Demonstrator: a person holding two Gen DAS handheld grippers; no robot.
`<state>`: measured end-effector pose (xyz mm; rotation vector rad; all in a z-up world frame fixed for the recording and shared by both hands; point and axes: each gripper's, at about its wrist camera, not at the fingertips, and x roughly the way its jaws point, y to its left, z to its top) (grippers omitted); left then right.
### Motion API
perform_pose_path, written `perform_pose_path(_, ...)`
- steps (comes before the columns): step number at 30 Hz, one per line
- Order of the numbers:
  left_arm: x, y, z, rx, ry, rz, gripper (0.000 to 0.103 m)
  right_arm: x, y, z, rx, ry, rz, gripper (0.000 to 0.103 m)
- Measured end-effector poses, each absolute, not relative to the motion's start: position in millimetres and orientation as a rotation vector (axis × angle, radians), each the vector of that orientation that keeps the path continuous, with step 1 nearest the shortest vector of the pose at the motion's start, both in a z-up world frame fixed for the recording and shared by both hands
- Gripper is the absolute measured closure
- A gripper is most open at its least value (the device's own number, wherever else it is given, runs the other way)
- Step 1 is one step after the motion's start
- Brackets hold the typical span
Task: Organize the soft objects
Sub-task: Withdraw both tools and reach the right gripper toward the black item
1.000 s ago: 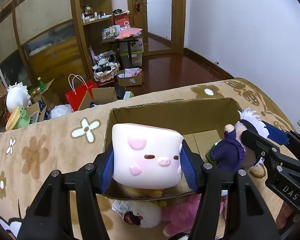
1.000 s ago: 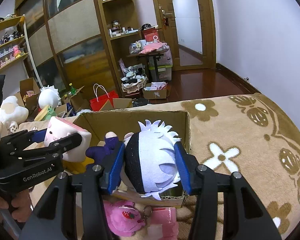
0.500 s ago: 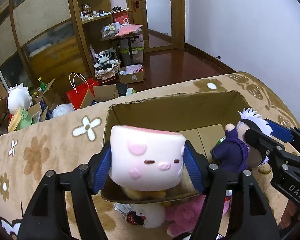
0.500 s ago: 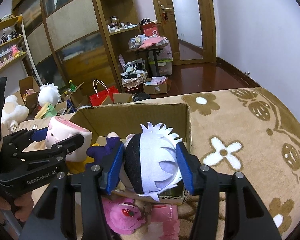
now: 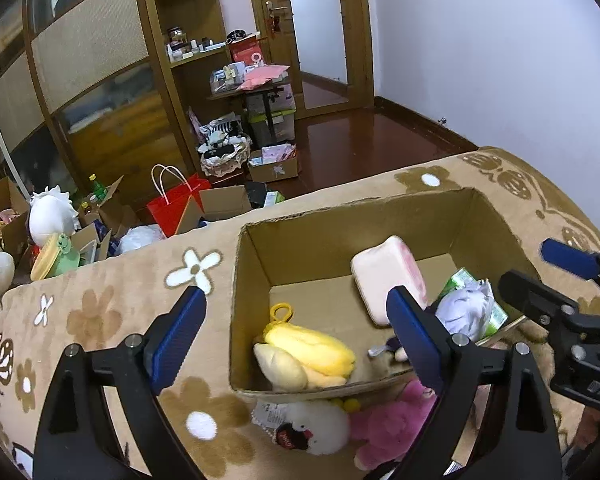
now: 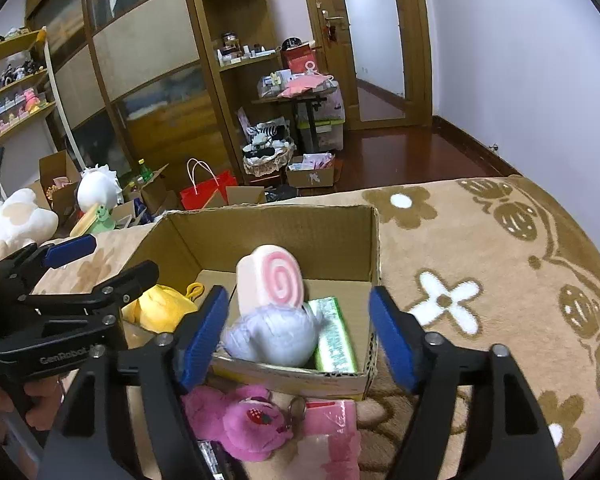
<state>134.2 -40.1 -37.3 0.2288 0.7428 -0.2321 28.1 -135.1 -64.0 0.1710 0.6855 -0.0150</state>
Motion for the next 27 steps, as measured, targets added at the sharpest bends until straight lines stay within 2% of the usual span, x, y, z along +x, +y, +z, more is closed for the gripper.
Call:
perform_pose_path(1, 133, -39, -37, 0.228, 0.746, -0.231, 0.012, 26, -135, -63, 0.174, 0.68, -0.018, 0.011)
perform_pose_path(6, 123, -33, -31, 0.221, 0.76, -0.218, 0.005, 14, -133, -55, 0.183, 0.667, -0.027, 0.0)
perform_pose_path(27, 85, -23, -50, 0.271, 0.94, -0.185, 0.005, -32, -137, -61, 0.216, 0.775, -0.097, 0.0)
